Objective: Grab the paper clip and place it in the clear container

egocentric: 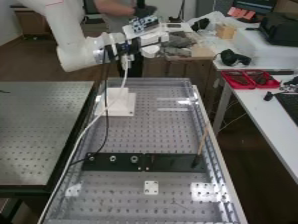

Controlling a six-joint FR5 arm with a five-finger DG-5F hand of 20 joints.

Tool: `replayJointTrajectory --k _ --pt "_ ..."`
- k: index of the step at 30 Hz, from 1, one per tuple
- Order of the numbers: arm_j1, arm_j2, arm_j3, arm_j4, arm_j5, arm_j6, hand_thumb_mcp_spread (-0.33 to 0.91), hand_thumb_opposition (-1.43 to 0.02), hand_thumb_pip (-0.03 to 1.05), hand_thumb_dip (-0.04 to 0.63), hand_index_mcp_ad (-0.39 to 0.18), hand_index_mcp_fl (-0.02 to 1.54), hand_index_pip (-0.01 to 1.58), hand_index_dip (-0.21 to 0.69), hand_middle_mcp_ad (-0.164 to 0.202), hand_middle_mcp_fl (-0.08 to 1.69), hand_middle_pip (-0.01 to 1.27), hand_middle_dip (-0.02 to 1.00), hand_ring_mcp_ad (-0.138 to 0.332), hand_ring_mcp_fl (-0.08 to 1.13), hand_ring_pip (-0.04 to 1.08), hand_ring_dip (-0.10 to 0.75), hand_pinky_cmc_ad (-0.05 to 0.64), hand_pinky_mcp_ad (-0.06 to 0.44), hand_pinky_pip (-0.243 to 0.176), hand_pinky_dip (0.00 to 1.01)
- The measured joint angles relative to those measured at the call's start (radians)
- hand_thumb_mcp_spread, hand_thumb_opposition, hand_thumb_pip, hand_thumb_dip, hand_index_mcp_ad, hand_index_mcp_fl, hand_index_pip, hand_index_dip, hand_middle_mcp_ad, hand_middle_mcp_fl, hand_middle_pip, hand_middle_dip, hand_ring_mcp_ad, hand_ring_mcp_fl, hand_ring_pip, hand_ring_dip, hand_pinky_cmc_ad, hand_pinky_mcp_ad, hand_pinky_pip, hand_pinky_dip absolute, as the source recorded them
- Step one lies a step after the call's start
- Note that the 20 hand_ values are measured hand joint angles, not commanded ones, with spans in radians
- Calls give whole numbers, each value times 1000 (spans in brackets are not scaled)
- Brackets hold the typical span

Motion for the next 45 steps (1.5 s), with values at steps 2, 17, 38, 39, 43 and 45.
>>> replayJointTrajectory --k 2,17,38,39,43,45 --pt "5 -17 15 -10 2 -1 450 -977 628 253 -216 723 1278 3 75 337 120 220 103 63 113 119 335 281 66 211" --pt "27 -173 164 -143 42 -29 456 -979 611 255 -216 733 1265 3 73 337 120 220 103 63 112 119 339 281 66 208" --pt "21 -289 257 -264 74 -53 456 -979 611 255 -216 733 1265 3 73 337 120 220 103 63 112 119 335 278 66 208" --pt "19 -291 254 -265 78 -52 456 -979 611 255 -216 733 1265 3 73 337 120 220 103 63 112 119 335 281 66 208" --pt "15 -296 249 -269 85 -47 456 -979 611 255 -216 733 1265 3 73 337 120 220 103 63 113 119 335 281 66 208" --pt "14 -299 246 -271 88 -45 456 -979 611 255 -216 733 1265 3 73 337 120 220 103 63 113 119 335 281 66 208"
